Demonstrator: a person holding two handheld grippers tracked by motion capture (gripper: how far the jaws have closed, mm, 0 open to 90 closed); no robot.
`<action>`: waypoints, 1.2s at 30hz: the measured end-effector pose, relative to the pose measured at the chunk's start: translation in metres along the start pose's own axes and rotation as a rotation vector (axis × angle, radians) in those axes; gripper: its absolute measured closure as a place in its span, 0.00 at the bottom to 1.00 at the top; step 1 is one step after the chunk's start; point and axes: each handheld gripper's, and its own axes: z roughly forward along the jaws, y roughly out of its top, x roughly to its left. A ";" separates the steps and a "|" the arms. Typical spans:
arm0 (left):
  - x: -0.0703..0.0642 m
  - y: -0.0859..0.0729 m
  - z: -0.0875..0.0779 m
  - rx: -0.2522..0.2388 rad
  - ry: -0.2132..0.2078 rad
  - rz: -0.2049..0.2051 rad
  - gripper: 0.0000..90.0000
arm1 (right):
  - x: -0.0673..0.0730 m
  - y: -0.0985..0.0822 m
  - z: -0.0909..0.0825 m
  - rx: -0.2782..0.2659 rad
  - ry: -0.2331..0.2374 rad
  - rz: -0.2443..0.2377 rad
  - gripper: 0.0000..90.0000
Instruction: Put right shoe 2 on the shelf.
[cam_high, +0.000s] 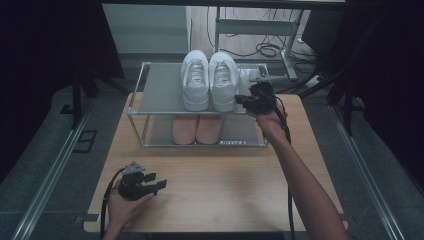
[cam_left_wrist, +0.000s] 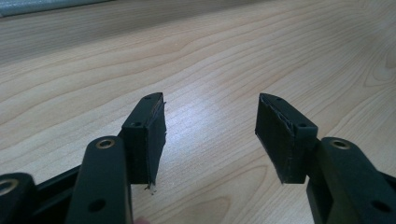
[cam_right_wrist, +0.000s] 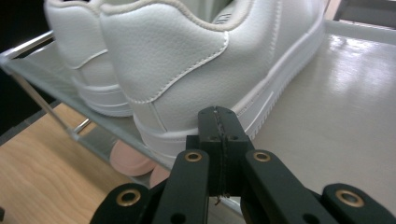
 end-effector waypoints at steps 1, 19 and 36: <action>0.000 0.000 0.000 0.000 0.000 0.001 0.48 | 0.002 0.000 0.001 0.001 0.010 -0.002 1.00; 0.001 0.000 -0.002 -0.006 0.001 -0.001 0.48 | 0.015 -0.001 0.010 0.001 0.041 -0.025 1.00; 0.001 -0.001 -0.003 -0.005 0.007 -0.015 0.48 | 0.007 -0.011 -0.006 -0.049 0.059 -0.026 0.99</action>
